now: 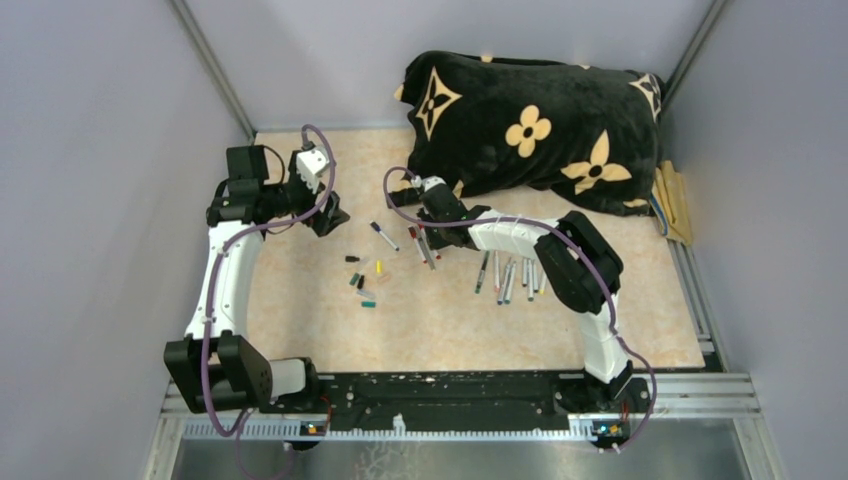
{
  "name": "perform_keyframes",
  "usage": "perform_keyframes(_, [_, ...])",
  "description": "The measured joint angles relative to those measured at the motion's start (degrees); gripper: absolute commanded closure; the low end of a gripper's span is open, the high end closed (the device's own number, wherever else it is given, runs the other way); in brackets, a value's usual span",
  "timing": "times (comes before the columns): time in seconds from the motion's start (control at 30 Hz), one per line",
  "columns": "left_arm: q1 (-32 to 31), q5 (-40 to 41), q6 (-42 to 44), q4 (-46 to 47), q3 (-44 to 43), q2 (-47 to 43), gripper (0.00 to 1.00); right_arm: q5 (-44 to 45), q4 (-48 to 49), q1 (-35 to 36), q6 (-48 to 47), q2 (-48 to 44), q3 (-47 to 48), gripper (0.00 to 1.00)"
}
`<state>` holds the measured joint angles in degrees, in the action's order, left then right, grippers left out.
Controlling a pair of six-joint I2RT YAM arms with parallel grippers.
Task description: Open the pen caps
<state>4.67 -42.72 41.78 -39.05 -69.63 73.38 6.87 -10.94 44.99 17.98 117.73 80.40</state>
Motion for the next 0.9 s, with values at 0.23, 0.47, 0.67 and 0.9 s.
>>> perform_keyframes(0.23, [0.0, -1.7, 0.0, 0.0, 0.1, 0.0, 0.01, 1.0, 0.3, 0.0, -0.2, 0.2, -0.7, 0.80])
perform_keyframes(0.47, [0.0, -5.3, 0.5, -0.5, 3.1, -0.4, 0.01, 2.3, 4.7, 0.0, 0.2, -1.6, -4.9, 1.00])
perform_keyframes(0.67, [-0.8, -8.3, 3.8, -2.0, 5.2, -0.2, 0.01, -1.4, 2.3, -1.6, -0.3, -7.7, -9.3, 1.00])
perform_keyframes(0.9, [-5.7, -8.7, 13.2, -5.0, 7.7, 0.0, 0.01, -21.2, 0.5, -5.5, -0.7, -19.3, -10.6, 1.00])
